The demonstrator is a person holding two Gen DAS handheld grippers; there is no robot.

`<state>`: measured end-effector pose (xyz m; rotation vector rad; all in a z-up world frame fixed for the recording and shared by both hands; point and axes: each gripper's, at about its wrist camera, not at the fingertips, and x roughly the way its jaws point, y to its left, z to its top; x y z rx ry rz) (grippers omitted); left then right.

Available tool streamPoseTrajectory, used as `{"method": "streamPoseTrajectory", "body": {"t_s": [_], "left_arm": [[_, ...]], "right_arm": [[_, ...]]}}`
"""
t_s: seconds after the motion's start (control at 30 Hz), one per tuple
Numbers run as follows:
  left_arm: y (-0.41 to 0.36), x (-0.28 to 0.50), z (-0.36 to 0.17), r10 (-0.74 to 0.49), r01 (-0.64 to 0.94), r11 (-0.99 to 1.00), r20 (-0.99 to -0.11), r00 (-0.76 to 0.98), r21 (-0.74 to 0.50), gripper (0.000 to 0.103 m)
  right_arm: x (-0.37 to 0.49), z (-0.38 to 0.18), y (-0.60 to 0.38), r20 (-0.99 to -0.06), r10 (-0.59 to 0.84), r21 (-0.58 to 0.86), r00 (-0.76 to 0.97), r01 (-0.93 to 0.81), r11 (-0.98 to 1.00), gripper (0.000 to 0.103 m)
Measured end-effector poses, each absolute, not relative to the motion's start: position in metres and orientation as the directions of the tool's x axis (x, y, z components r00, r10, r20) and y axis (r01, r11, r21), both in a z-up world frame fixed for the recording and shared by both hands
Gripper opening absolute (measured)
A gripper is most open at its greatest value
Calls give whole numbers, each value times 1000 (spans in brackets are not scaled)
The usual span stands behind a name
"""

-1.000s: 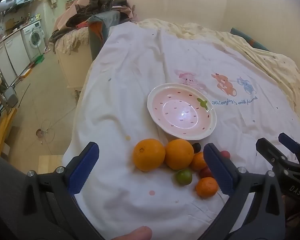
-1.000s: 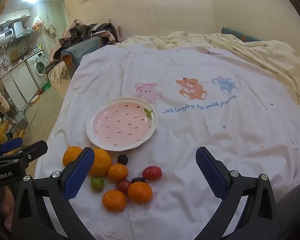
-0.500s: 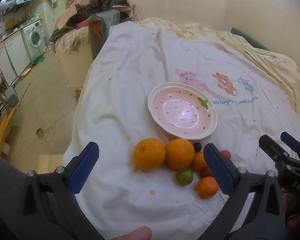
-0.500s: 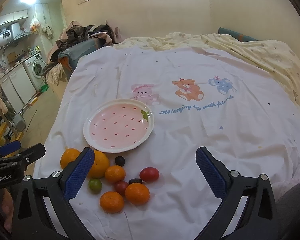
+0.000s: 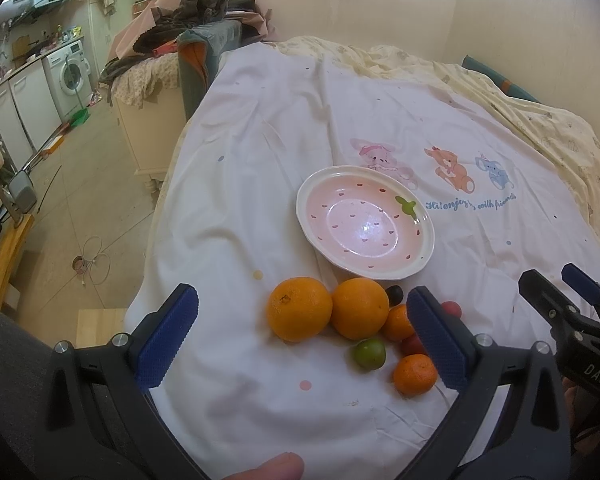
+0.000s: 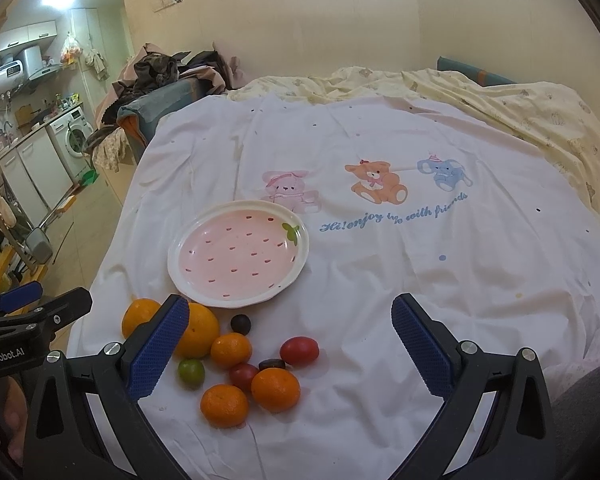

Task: Organize fruits

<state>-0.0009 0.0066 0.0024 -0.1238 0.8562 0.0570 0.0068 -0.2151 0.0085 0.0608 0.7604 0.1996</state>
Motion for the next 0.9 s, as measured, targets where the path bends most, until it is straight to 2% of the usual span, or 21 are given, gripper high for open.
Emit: {"method": "streamPoseTrajectory", "body": {"t_s": [0.9], "left_arm": [[6, -3, -1, 6, -99, 992, -756, 655, -78, 103]], "right_arm": [[7, 9, -215, -677, 198, 124, 708, -156, 980, 103]]}}
